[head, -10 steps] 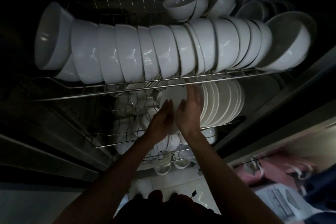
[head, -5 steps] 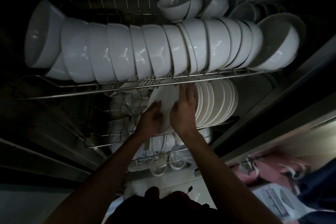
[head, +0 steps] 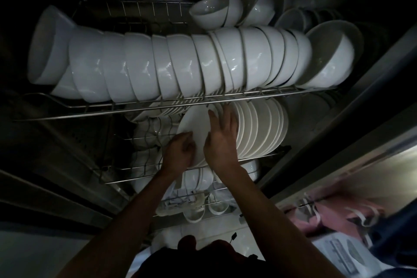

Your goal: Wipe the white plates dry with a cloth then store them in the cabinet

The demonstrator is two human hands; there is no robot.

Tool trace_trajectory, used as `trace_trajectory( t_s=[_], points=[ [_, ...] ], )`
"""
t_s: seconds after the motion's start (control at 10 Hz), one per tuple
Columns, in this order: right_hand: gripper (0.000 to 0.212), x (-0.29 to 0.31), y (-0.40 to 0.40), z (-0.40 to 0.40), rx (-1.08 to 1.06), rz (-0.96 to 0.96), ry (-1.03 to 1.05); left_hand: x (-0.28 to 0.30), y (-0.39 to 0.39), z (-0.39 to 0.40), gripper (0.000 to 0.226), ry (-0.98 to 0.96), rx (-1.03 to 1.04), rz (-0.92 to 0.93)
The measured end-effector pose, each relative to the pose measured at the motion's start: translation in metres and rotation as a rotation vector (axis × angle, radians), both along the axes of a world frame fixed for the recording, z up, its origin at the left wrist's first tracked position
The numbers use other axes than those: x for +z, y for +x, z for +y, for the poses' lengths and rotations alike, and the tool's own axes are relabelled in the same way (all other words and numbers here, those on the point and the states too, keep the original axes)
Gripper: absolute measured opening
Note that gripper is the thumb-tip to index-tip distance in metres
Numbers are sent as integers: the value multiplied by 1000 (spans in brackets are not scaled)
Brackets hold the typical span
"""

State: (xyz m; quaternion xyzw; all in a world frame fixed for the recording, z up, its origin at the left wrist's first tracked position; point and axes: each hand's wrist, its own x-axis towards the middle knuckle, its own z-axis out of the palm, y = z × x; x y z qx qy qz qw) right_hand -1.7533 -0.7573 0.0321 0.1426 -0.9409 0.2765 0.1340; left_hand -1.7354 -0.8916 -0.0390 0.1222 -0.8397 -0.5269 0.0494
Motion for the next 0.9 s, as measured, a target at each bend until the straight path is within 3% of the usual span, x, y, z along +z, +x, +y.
trace_trajectory(
  t_s=[0.3, 0.5, 0.7, 0.9],
  points=[
    [60, 0, 4, 13, 94, 32, 37, -10, 7, 4, 53, 23, -36, 5],
    [60, 1, 3, 24, 140, 54, 101, -2, 23, 6, 37, -45, -59, 1],
    [56, 1, 22, 24, 288, -9, 77, 6, 57, 5, 26, -231, -48, -18],
    [49, 4, 34, 21, 432, 89, 76, 32, 96, -14, 40, -493, 62, 73]
  ],
)
